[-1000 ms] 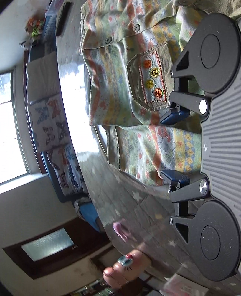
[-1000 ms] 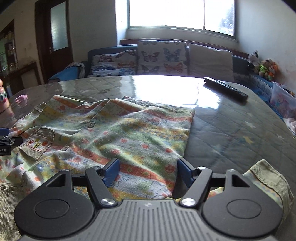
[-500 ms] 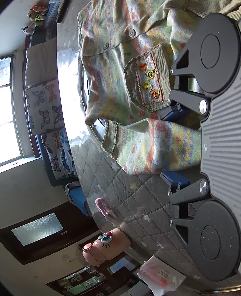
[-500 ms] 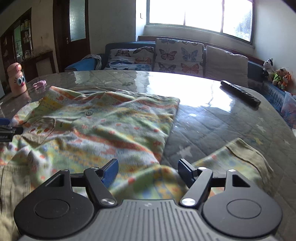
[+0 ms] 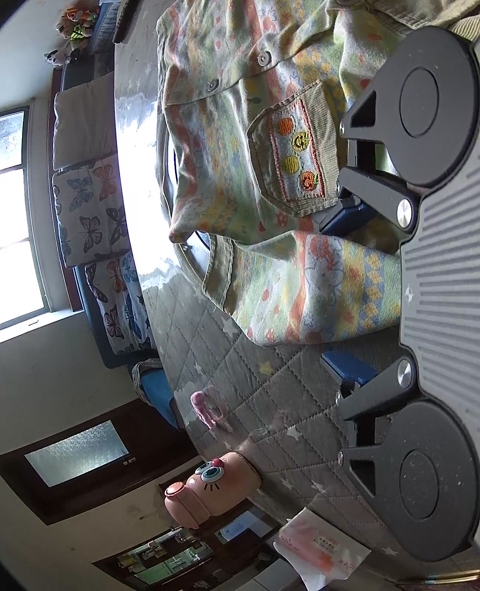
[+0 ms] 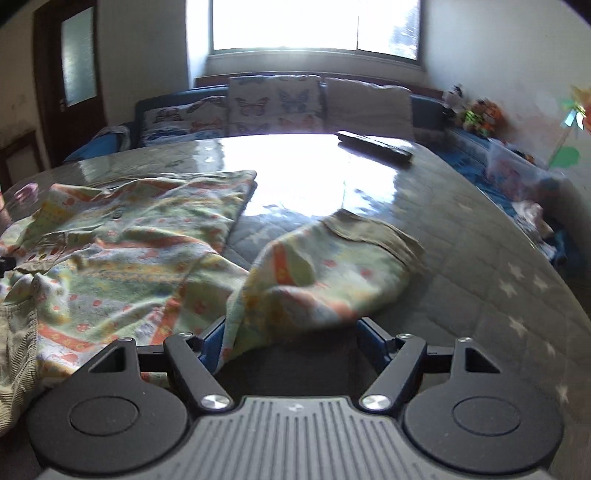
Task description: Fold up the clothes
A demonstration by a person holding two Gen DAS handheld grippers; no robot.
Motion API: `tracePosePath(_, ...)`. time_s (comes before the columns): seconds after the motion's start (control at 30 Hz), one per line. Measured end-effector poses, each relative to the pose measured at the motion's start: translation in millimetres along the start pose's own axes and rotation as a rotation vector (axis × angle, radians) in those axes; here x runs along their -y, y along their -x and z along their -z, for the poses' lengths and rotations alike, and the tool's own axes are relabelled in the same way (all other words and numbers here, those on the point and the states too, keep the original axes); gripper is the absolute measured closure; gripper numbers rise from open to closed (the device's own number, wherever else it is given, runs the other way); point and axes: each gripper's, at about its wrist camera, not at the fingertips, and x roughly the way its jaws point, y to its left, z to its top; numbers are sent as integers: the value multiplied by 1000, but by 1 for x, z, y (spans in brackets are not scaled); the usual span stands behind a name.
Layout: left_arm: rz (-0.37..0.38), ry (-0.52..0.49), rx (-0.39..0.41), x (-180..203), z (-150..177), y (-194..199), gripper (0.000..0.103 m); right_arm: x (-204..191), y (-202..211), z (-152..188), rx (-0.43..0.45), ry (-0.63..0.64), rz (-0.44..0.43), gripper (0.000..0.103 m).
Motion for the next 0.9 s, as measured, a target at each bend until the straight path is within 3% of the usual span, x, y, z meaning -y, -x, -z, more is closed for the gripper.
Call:
tracePosePath(0.17, 1, 4, 3, -2, 0, -2, 26, 5, 12, -2, 12, -35, -1, 30)
tracePosePath(0.3, -4, 4, 7, -2, 0, -3, 25, 1, 21, -16, 75, -17, -2, 30)
tracePosePath(0.5, -1, 5, 7, -3, 0, -3, 24, -7, -11, -51, 86, 45, -1, 39)
tracePosePath(0.73, 1, 14, 6, -5, 1, -3, 21, -5, -78, -77, -15, 60, 16, 59)
tracePosePath(0.9, 1, 16, 9, -6, 2, -3, 20, -6, -93, -75, -39, 85, 34, 77)
